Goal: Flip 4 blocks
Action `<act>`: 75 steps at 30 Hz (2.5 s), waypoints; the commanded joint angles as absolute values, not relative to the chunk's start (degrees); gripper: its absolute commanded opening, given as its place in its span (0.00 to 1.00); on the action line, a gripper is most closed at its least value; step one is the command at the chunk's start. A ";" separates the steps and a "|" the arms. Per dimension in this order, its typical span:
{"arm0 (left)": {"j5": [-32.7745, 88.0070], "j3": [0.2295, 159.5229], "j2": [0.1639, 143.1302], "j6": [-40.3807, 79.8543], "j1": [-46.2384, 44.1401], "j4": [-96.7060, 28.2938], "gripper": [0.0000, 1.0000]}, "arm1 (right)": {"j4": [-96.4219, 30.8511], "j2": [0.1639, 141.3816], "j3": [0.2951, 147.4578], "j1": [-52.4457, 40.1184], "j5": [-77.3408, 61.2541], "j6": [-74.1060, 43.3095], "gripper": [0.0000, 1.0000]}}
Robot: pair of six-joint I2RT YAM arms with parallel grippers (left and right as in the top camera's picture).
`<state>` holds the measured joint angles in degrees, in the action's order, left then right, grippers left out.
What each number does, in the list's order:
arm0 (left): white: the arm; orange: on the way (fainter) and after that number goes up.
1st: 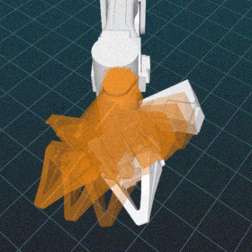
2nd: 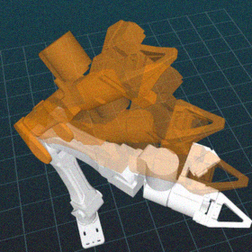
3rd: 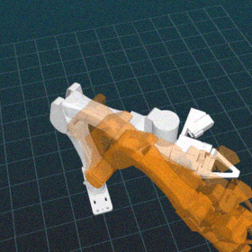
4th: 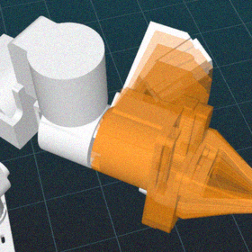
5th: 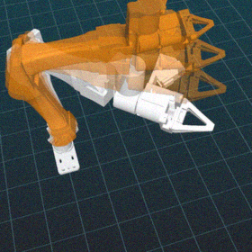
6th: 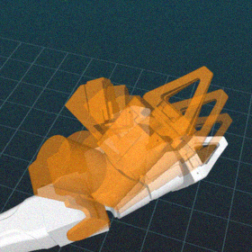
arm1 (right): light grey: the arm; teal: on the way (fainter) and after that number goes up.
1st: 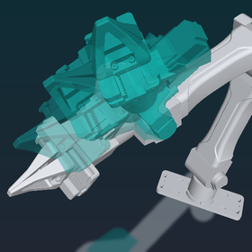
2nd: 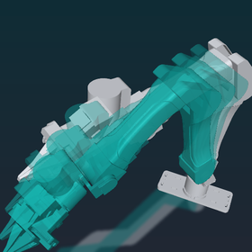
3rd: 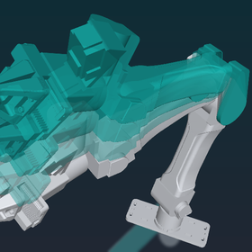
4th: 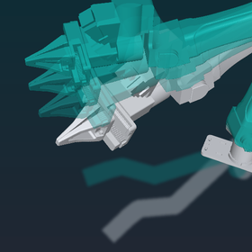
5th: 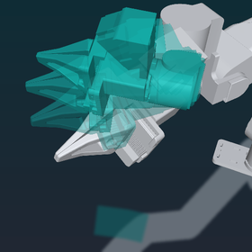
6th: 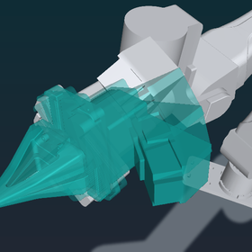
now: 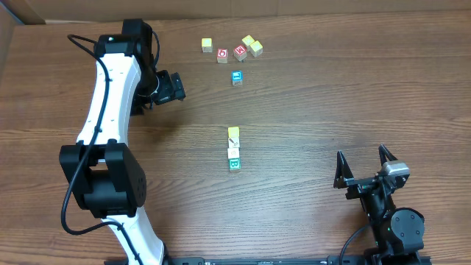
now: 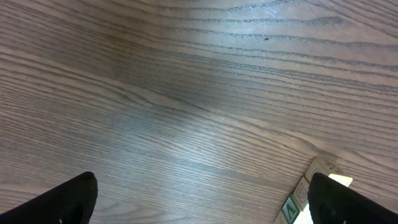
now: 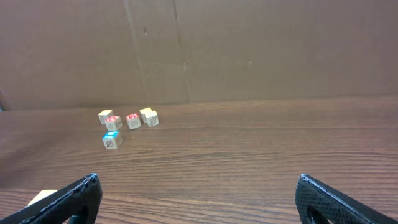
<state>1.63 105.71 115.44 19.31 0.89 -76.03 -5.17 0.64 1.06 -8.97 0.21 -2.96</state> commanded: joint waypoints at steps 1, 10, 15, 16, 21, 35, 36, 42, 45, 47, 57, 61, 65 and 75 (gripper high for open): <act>1.28 106.96 116.46 18.39 1.10 -75.99 1.00 | -4.84 0.30 0.45 -8.60 -0.12 -2.76 1.00; 1.26 106.96 116.46 18.39 1.10 -75.99 1.00 | -4.84 0.30 0.45 -8.60 -0.12 -2.76 1.00; 1.28 106.96 116.49 18.39 1.08 -75.99 1.00 | -4.84 0.30 0.45 -8.60 -0.12 -2.76 1.00; 1.28 106.96 116.49 18.39 1.10 -75.99 1.00 | -4.84 0.30 0.45 -8.60 -0.12 -2.76 1.00; 1.28 106.96 116.49 18.39 1.10 -75.99 1.00 | -4.84 0.30 0.45 -8.60 -0.12 -2.76 1.00; 0.82 106.96 103.72 18.39 1.08 -75.94 1.00 | -4.84 0.30 0.45 -8.60 -0.12 -2.76 1.00; 0.84 106.96 101.89 18.39 1.08 -75.77 1.00 | -4.84 0.30 0.45 -8.60 -0.12 -2.76 1.00; 0.78 106.96 87.59 18.00 1.10 -75.81 1.00 | -4.84 0.30 0.45 -8.60 -0.12 -2.76 1.00; 0.64 106.96 81.19 16.78 1.10 -76.36 1.00 | -4.84 0.30 0.45 -8.60 -0.12 -2.76 1.00; 0.62 106.96 77.49 16.12 1.10 -78.11 1.00 | -4.84 0.30 0.45 -8.60 -0.12 -2.76 1.00; 0.71 106.78 70.78 14.09 1.10 -96.82 1.00 | -4.84 0.30 0.45 -8.60 -0.12 -2.76 1.00; 3.01 105.21 68.60 14.13 1.10 -96.79 1.00 | -4.84 0.30 0.45 -8.60 -0.12 -2.76 1.00; 4.60 101.89 64.77 14.37 1.10 -96.77 1.00 | -4.84 0.30 0.45 -8.60 -0.12 -2.76 1.00; 4.49 78.50 48.84 14.37 1.10 -90.67 1.00 | -4.84 0.30 0.45 -8.60 -0.12 -2.76 1.00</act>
<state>3.90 84.42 51.86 15.35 0.89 -92.82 -5.17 0.64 1.06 -8.97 0.19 -2.98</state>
